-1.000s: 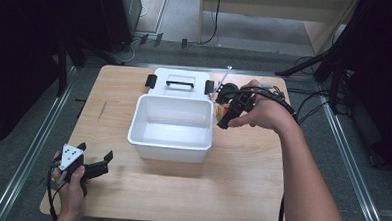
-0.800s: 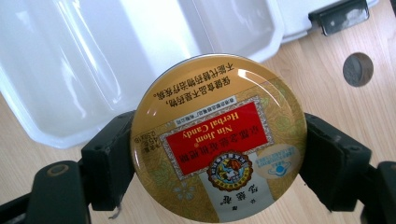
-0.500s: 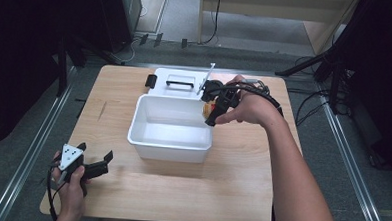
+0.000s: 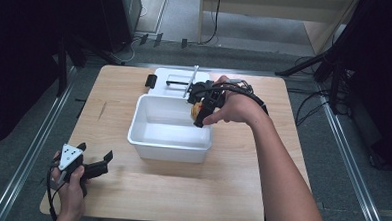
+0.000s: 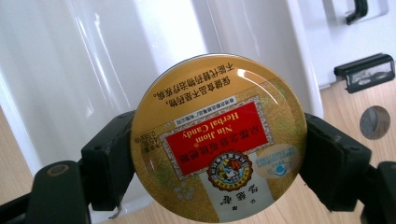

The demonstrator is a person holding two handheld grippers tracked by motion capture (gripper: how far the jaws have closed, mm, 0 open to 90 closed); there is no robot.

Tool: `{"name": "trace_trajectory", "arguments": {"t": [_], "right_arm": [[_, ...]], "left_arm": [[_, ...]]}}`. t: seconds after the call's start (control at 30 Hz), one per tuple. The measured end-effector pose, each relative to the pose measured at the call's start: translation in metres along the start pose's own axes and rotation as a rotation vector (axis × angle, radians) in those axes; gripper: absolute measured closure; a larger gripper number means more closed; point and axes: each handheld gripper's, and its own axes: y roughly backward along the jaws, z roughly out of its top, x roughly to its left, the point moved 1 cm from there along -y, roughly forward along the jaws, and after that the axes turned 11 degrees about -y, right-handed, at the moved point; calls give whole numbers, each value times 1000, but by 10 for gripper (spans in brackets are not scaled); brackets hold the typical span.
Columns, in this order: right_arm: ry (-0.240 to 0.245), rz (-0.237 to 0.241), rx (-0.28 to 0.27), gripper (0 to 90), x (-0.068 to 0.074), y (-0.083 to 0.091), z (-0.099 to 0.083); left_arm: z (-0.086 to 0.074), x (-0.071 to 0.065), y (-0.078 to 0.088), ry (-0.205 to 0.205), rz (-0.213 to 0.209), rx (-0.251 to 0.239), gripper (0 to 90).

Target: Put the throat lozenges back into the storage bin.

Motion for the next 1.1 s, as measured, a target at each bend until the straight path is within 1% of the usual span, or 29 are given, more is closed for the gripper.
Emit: {"name": "trace_trajectory", "arguments": {"t": [0.03, 0.07, 0.1, 0.13, 0.17, 0.3, 0.33, 0.4, 0.5, 0.63, 0.7, 0.73, 0.77, 0.83, 0.87, 0.9, 0.93, 0.97, 1.03, 1.1], "right_arm": [[10, 1, 2, 204, 1, -2, 1], [10, 1, 2, 204, 1, -2, 1], [25, -6, 11, 204, 4, -5, 2], [26, -9, 15, 204, 5, -7, 3], [39, -10, 12, 203, 5, -8, 3], [49, -20, 9, 204, 8, -15, 4], [52, -10, 11, 204, 11, -18, 4], [56, 9, 12, 204, 12, -21, 4], [44, 23, 18, 204, 12, -27, 4], [68, 29, 35, 204, 12, -36, 2], [72, 26, 43, 204, 13, -38, 2], [103, 28, 43, 204, 14, -42, 1], [107, 30, 45, 204, 15, -43, 1], [117, 22, 51, 204, 16, -47, 0], [113, 22, 59, 204, 16, -49, -1], [122, 21, 61, 203, 16, -50, -1], [117, 19, 71, 203, 17, -52, -2], [129, 17, 73, 203, 17, -54, -2], [135, 10, 79, 203, 17, -57, -3], [130, 6, 88, 203, 18, -58, -3]], "left_arm": [[0, 0, 0, 0, 0, 1, 0], [0, 0, 0, 0, 0, 1, 0], [0, 0, 0, 0, 0, 1, 0], [0, 0, 0, 0, 0, 1, 0], [0, 0, 0, 0, 0, 1, 0], [0, 0, 0, -1, 1, 1, 0], [0, 0, 0, 0, 2, 1, 0], [0, 0, 0, 0, 2, 0, 0], [0, 0, 0, 0, 1, -1, 0], [0, 0, 0, 0, 1, 0, 0], [0, 0, 0, 0, 1, 0, 0], [0, 0, 0, 0, 1, 0, 0], [0, 0, 0, 0, 0, 0, 0], [0, 0, 0, 0, 0, -1, 0], [0, 0, 0, 0, 0, -1, 0], [0, 0, 0, 0, 1, -1, 0], [0, 0, 0, -1, 2, -1, 0], [0, 0, 0, 1, 1, -1, 0], [0, 0, 0, 0, 1, -1, 0], [0, 0, 0, 0, 1, -1, 0]]}}
